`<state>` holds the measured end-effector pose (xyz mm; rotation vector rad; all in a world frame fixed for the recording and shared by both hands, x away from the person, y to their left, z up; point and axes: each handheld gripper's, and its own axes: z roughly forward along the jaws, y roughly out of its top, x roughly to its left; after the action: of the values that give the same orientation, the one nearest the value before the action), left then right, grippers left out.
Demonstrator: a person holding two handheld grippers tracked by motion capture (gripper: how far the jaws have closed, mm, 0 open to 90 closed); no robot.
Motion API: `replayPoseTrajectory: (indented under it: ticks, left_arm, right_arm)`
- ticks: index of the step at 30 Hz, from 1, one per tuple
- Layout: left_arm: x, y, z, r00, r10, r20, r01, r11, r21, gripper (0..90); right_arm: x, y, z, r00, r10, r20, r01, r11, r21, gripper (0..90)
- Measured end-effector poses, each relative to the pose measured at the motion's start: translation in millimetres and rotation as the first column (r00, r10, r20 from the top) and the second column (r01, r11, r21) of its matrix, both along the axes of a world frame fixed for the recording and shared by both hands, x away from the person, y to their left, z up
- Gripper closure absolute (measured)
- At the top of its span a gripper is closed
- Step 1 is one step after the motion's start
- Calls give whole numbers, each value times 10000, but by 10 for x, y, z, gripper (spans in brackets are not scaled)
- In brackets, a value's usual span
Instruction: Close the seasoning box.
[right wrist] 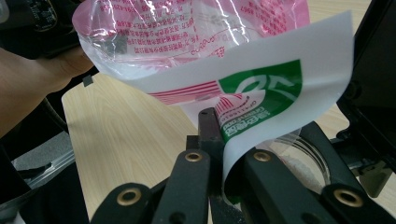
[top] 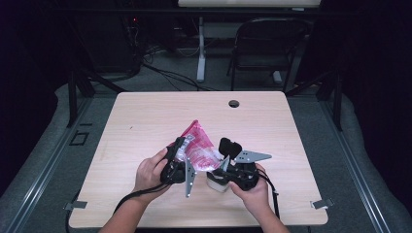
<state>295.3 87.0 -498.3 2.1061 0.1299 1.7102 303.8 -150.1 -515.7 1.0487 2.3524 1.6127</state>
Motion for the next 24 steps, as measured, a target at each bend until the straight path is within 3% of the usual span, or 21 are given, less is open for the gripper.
replayPoseTrajectory:
  ticks: [7,24]
  left_arm:
    - [9,22,-21,9997,122,-215,-121,9999,37,698]
    - [48,95,-110,9952,251,-949,-289,9988,-384,705]
  right_arm:
    - [5,-5,4,10000,-26,5,26,10000,-11,900]
    - [22,-9,19,10000,-21,38,21,10000,-77,900]
